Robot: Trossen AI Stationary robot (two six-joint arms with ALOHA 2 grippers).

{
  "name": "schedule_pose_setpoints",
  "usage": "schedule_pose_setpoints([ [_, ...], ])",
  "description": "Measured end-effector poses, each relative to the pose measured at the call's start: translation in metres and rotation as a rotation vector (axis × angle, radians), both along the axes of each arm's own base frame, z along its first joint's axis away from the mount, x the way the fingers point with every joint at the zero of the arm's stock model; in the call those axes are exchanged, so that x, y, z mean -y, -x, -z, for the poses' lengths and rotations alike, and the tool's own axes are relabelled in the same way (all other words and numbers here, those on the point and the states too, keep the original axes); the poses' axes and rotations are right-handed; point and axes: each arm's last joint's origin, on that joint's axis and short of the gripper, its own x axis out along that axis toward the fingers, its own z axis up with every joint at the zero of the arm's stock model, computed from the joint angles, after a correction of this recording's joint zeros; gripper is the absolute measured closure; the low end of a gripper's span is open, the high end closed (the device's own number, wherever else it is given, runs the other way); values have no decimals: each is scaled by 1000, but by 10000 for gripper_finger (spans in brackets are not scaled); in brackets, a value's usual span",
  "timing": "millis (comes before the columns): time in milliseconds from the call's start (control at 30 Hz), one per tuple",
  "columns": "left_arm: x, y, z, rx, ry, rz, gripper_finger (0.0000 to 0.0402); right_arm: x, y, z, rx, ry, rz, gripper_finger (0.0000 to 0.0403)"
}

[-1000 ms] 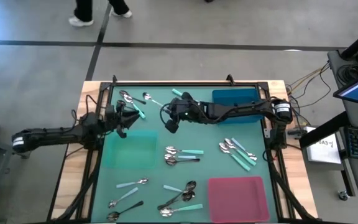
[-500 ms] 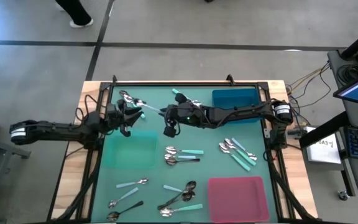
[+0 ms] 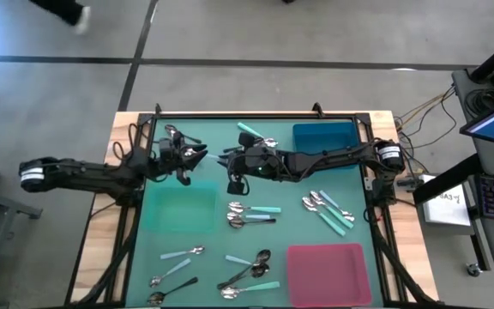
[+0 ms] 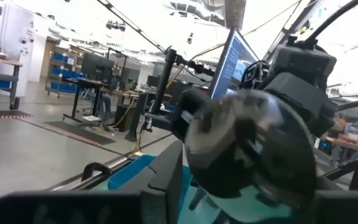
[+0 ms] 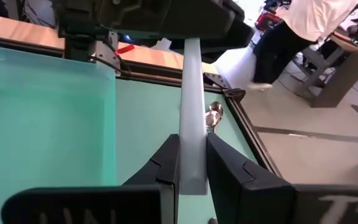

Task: Sort silverware by color (type)
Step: Put the blue spoon into the green bin

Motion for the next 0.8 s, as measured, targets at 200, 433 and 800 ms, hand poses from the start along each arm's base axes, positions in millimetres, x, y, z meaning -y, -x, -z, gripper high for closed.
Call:
schedule_pose_setpoints([
  [200,0,-4,5,-8,69,38,367,0,-1,-3,22,41,-8,360],
  [433,-1,-5,6,-7,76,34,386,1,-1,-3,25,49,-2,360],
  [800,-1,-5,7,-11,124,44,394,2,6,-7,5,13,124,262],
])
